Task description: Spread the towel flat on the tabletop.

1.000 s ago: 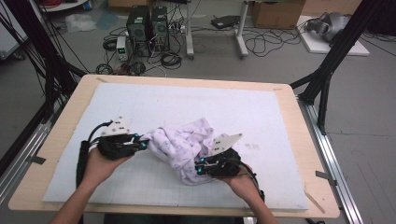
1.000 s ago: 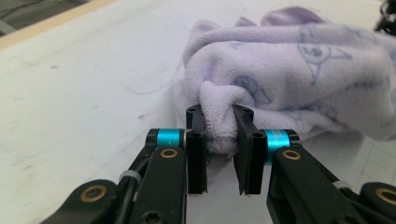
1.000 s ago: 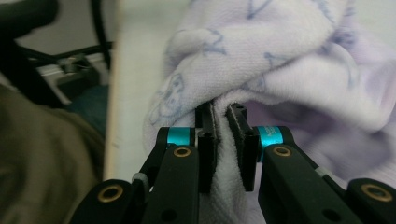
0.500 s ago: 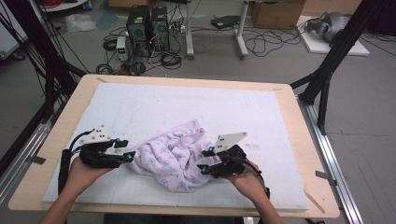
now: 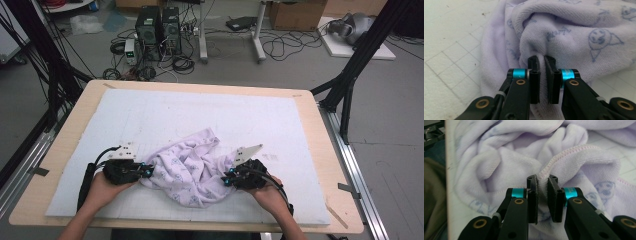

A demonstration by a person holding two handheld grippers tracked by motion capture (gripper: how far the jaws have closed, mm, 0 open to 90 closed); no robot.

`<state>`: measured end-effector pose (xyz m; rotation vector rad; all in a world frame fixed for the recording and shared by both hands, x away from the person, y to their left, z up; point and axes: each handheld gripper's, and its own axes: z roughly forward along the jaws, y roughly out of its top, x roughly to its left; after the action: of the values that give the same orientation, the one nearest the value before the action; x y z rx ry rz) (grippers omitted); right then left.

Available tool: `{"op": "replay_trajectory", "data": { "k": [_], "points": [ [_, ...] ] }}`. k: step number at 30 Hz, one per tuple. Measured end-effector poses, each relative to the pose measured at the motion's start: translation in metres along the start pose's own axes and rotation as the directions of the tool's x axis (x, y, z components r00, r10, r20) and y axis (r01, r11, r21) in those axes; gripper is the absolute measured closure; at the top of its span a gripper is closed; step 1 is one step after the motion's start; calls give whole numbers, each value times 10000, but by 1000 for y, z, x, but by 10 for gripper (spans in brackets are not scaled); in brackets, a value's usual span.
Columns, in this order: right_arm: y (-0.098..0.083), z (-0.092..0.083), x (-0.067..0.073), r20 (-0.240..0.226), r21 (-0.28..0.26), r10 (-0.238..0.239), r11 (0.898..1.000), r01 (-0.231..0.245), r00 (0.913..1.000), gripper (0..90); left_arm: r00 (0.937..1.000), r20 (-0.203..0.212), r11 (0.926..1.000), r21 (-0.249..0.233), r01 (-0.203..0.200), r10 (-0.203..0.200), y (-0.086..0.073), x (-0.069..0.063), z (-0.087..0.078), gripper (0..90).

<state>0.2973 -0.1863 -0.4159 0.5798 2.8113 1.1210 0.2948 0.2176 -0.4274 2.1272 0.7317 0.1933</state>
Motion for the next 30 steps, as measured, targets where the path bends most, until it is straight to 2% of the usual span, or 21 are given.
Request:
{"op": "replay_trajectory", "data": {
  "k": [5, 7, 8, 10, 12, 14, 16, 18, 20, 22, 23, 25, 28, 30],
  "points": [
    [-14, -16, 15, -338, -49, 258, 9997, -259, 9991, 808, 9995, 201, 9995, -188, -237, 241, -5, -11, -18, 842],
    [-12, -21, 20, -200, -27, 74, 10000, -75, 9998, 785, 9993, 181, 9992, -251, -322, 327, -6, -13, -24, 828],
    [-9, -25, 22, -57, -136, -16, 9999, 15, 10000, 756, 9994, 123, 9991, -302, -308, 311, -5, -13, -27, 788],
    [0, -31, 22, 147, -504, -238, 9984, 245, 9996, 688, 9998, -15, 9989, -438, -188, 188, -4, -10, -32, 638],
    [11, -31, 19, 564, -522, -507, 9972, 537, 9971, 565, 9998, -204, 9985, -540, -27, 16, -4, -6, -35, 543],
    [18, -26, 11, 876, -382, -500, 9978, 535, 9949, 497, 9996, -238, 9983, -568, 135, -149, -4, -1, -34, 504],
    [19, -19, 1, 760, -258, -296, 9992, 317, 9967, 476, 9994, -232, 9985, -492, 228, -239, -4, 2, -30, 488],
    [15, -8, -8, 746, 158, -35, 9999, 24, 9972, 491, 9996, -175, 9993, -300, 225, -230, -5, 4, -23, 489],
    [8, 1, -14, 384, 464, 332, 9983, -350, 9987, 586, 9999, -6, 9999, -49, 135, -135, -6, 4, -14, 523],
    [2, 6, -14, 15, 600, 499, 9969, -499, 9988, 701, 9998, 167, 9999, 140, 73, -75, -7, 3, -5, 570],
    [-2, 5, -12, -128, 482, 598, 9971, -591, 9981, 728, 9996, 284, 9998, 212, -56, 50, -8, 3, -1, 652],
    [-3, 2, -8, -196, 525, 551, 9972, -540, 9983, 753, 9992, 389, 9997, 213, -69, 60, -8, 2, 3, 747],
    [-7, -2, 1, -427, 595, 505, 9971, -479, 9978, 766, 9985, 535, 9998, 170, -70, 61, -7, 0, 0, 806],
    [-11, -5, 9, -790, 617, 474, 9972, -426, 9957, 769, 9970, 774, 9999, 84, -84, 77, -8, -4, -5, 818]
  ]
}}
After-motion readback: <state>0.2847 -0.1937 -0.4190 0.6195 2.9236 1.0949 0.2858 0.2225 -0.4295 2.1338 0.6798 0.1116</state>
